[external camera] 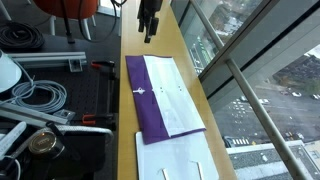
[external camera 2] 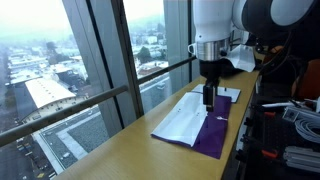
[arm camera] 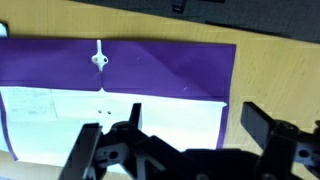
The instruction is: Open the purple folder.
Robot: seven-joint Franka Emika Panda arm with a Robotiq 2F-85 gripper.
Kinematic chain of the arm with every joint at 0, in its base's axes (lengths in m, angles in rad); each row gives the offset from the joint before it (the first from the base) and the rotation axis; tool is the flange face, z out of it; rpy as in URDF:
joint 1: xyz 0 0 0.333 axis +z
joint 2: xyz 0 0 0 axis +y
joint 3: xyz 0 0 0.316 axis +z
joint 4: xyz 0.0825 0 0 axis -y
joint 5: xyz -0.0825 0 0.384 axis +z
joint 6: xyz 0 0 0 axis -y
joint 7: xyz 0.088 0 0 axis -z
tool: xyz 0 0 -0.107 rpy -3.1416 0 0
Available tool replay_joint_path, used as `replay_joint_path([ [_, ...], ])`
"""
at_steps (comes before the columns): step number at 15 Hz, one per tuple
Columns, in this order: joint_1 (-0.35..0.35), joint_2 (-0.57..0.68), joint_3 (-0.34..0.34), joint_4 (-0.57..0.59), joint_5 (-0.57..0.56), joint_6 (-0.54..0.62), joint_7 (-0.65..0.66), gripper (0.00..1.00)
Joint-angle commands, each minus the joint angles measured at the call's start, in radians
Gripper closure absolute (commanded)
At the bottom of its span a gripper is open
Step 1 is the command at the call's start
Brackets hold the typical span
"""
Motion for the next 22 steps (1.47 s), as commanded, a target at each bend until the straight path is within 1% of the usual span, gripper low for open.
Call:
replay_joint_path([
  [1, -0.046, -0.062, -0.03, -0.033, 0.116, 0.064, -0.152, 0.0],
  [5, -0.119, -0.083, -0.086, -0.027, 0.21, 0.08, -0.348, 0.0],
  [7, -0.158, -0.086, -0.119, -0.017, 0.254, 0.067, -0.455, 0.0],
  [11, -0.228, -0.11, -0.181, -0.001, 0.344, 0.02, -0.651, 0.0],
  [13, -0.256, -0.133, -0.21, -0.005, 0.369, -0.005, -0.736, 0.0],
  [15, -0.282, -0.16, -0.242, -0.003, 0.391, -0.054, -0.812, 0.0],
  [16, -0.293, -0.173, -0.258, -0.003, 0.382, -0.081, -0.833, 0.0],
  [17, -0.273, -0.127, -0.242, 0.003, 0.355, -0.028, -0.77, 0.0],
  [19, -0.288, -0.15, -0.263, 0.003, 0.357, -0.059, -0.807, 0.0],
  [22, -0.287, -0.157, -0.265, 0.002, 0.357, -0.067, -0.812, 0.0],
])
